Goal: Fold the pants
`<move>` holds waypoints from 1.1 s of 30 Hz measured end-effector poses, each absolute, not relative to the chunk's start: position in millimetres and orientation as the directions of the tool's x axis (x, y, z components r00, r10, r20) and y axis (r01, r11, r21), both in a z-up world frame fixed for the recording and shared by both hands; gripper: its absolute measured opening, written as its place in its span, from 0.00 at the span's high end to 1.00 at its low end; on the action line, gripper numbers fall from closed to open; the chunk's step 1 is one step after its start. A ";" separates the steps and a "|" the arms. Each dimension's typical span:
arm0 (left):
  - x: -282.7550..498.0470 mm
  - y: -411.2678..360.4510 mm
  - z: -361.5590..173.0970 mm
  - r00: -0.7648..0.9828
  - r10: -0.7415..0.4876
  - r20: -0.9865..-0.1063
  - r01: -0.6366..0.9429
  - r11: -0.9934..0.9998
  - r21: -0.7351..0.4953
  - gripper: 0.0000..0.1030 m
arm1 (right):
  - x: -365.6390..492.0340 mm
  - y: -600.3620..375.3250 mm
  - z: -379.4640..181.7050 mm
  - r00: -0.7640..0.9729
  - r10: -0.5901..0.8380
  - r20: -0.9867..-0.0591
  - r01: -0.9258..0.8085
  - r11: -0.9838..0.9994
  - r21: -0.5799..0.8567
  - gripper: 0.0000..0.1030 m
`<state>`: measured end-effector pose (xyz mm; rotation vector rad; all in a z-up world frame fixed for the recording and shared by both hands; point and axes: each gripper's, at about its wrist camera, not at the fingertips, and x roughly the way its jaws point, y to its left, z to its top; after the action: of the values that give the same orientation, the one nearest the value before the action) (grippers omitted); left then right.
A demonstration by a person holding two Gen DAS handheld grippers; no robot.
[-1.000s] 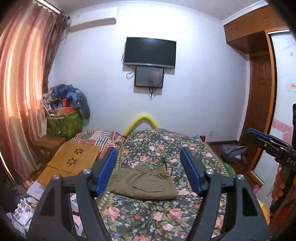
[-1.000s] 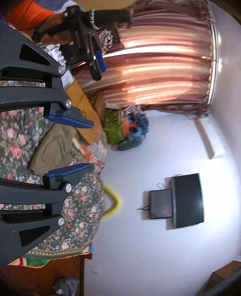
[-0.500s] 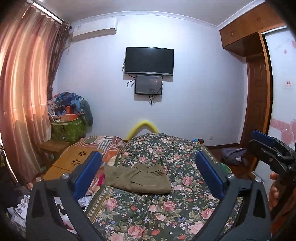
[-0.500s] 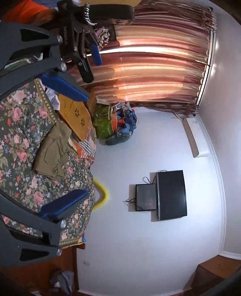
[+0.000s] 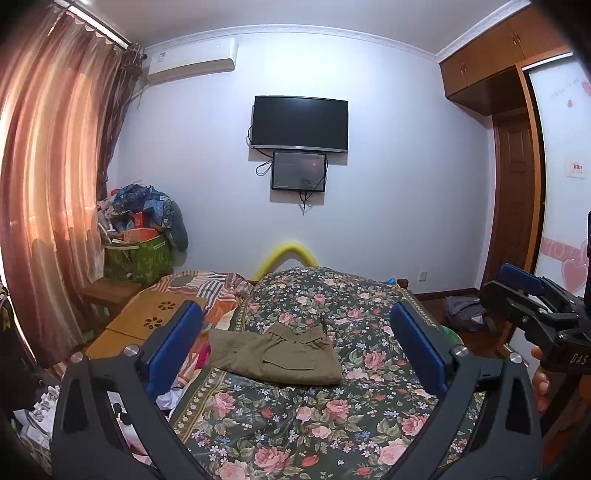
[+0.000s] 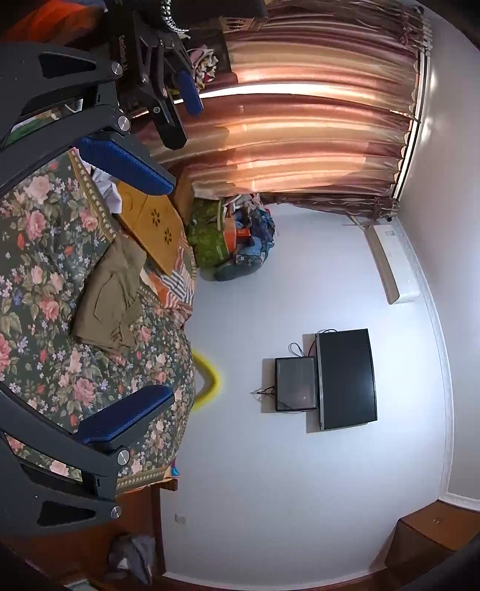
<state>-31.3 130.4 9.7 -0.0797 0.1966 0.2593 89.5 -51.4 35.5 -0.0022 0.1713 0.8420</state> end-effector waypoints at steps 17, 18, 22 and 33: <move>-26.4 130.6 2.4 0.944 0.242 -0.225 -0.260 0.964 -0.056 0.00 | 86.7 -57.3 30.7 0.655 0.737 -0.168 -0.738 0.671 0.067 0.01; -26.0 130.9 2.7 0.944 0.242 -0.226 -0.260 0.964 -0.055 0.00 | 86.3 -56.5 30.8 0.655 0.737 -0.169 -0.738 0.671 0.067 0.01; -24.8 131.6 2.9 0.944 0.240 -0.226 -0.259 0.964 -0.057 0.00 | 87.6 -56.2 31.5 0.653 0.737 -0.174 -0.739 0.671 0.067 0.01; -23.5 132.6 2.6 0.945 0.236 -0.225 -0.256 0.965 -0.063 0.00 | 88.7 -57.3 32.9 0.657 0.733 -0.178 -0.735 0.675 0.067 0.01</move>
<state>-23.5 132.6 2.6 -0.0916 0.2179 0.2506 88.7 -57.3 32.9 -0.0114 0.1971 0.8313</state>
